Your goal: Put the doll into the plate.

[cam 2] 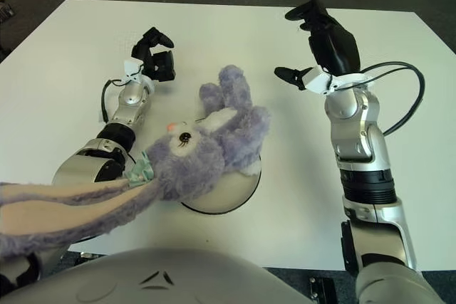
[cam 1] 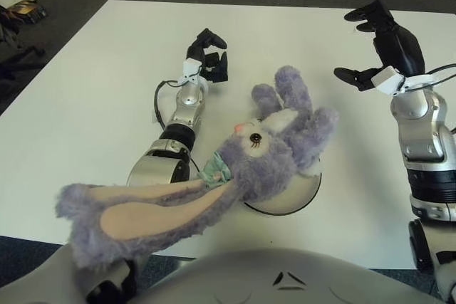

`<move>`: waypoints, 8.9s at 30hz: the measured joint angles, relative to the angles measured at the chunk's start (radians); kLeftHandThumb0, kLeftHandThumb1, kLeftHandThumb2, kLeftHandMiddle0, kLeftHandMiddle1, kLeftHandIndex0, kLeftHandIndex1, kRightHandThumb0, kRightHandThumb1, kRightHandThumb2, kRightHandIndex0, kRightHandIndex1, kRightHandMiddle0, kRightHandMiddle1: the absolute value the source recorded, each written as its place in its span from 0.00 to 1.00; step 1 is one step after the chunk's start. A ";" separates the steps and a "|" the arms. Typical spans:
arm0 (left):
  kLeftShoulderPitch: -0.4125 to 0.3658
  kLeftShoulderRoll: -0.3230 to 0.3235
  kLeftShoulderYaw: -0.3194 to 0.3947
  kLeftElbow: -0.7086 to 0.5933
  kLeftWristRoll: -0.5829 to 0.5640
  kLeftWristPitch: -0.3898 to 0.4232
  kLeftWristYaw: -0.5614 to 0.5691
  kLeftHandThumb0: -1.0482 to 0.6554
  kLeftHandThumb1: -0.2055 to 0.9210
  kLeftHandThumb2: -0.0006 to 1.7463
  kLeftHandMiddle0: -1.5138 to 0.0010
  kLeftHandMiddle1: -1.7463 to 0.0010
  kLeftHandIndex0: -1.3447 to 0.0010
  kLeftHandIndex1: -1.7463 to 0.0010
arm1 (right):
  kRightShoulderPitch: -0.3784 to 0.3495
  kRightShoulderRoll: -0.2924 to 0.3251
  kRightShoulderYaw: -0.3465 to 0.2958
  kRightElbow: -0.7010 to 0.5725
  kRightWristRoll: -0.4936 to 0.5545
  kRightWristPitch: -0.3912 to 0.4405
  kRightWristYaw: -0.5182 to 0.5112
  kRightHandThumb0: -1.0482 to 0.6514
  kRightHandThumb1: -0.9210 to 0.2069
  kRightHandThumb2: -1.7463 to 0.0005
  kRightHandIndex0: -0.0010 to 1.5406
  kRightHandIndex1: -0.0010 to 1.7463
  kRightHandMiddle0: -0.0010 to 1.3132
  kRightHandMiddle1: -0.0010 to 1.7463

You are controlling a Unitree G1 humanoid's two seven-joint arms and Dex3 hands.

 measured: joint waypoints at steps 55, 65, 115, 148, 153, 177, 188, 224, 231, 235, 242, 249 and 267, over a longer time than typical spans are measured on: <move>-0.109 -0.007 -0.019 0.037 0.024 0.099 0.055 0.34 0.47 0.74 0.20 0.00 0.56 0.00 | -0.204 0.181 -0.230 0.469 0.433 0.064 -0.199 0.68 0.38 0.42 0.34 0.89 0.16 0.97; -0.122 -0.009 -0.024 0.029 0.029 0.102 0.063 0.34 0.48 0.74 0.19 0.00 0.56 0.00 | -0.204 0.182 -0.227 0.484 0.428 0.058 -0.225 0.62 0.40 0.36 0.35 0.95 0.21 1.00; 0.173 -0.057 0.035 -0.380 -0.123 0.117 -0.078 0.34 0.45 0.76 0.19 0.00 0.54 0.00 | 0.017 0.308 -0.267 0.415 0.701 -0.065 -0.064 0.61 0.68 0.15 0.50 1.00 0.40 0.95; 0.437 -0.078 -0.015 -0.736 -0.158 0.287 -0.150 0.34 0.44 0.77 0.20 0.00 0.53 0.00 | 0.247 0.387 -0.160 0.007 0.580 0.213 -0.162 0.61 0.59 0.21 0.42 1.00 0.36 0.97; 0.439 -0.079 -0.017 -0.733 -0.152 0.287 -0.150 0.34 0.45 0.77 0.21 0.00 0.54 0.00 | 0.258 0.393 -0.157 -0.004 0.576 0.228 -0.162 0.61 0.57 0.21 0.36 1.00 0.39 0.99; 0.386 -0.030 0.028 -0.539 -0.135 0.278 -0.141 0.34 0.44 0.77 0.20 0.00 0.54 0.00 | 0.264 0.410 -0.196 0.093 0.616 0.092 -0.115 0.61 0.79 0.08 0.55 1.00 0.50 0.92; 0.375 -0.029 0.035 -0.526 -0.139 0.288 -0.141 0.34 0.44 0.77 0.20 0.00 0.54 0.00 | 0.234 0.435 -0.241 0.198 0.674 -0.041 -0.091 0.61 0.88 0.01 0.58 1.00 0.57 0.93; 0.374 -0.041 0.036 -0.529 -0.142 0.299 -0.139 0.34 0.45 0.76 0.20 0.00 0.54 0.00 | 0.170 0.457 -0.274 0.334 0.680 -0.191 -0.172 0.61 0.90 0.01 0.58 1.00 0.60 0.91; 0.374 -0.052 0.036 -0.532 -0.142 0.294 -0.125 0.34 0.45 0.76 0.20 0.00 0.54 0.00 | 0.178 0.458 -0.274 0.312 0.705 -0.150 -0.165 0.61 0.89 0.01 0.57 1.00 0.59 0.91; 0.375 -0.059 0.036 -0.533 -0.141 0.289 -0.113 0.34 0.45 0.76 0.20 0.00 0.54 0.00 | 0.186 0.459 -0.273 0.294 0.727 -0.133 -0.138 0.61 0.89 0.02 0.57 1.00 0.59 0.91; 0.376 -0.068 0.036 -0.533 -0.140 0.283 -0.102 0.34 0.45 0.77 0.19 0.00 0.54 0.00 | 0.199 0.458 -0.261 0.272 0.738 -0.115 -0.096 0.61 0.89 0.01 0.58 1.00 0.59 0.91; 0.376 -0.069 0.036 -0.533 -0.137 0.279 -0.089 0.34 0.45 0.76 0.20 0.00 0.54 0.00 | 0.204 0.459 -0.249 0.259 0.738 -0.102 -0.083 0.61 0.89 0.02 0.58 1.00 0.59 0.91; 0.385 -0.072 0.037 -0.544 -0.119 0.271 -0.033 0.34 0.45 0.76 0.20 0.00 0.54 0.00 | 0.206 0.457 -0.223 0.242 0.738 -0.075 -0.049 0.61 0.90 0.01 0.58 1.00 0.60 0.91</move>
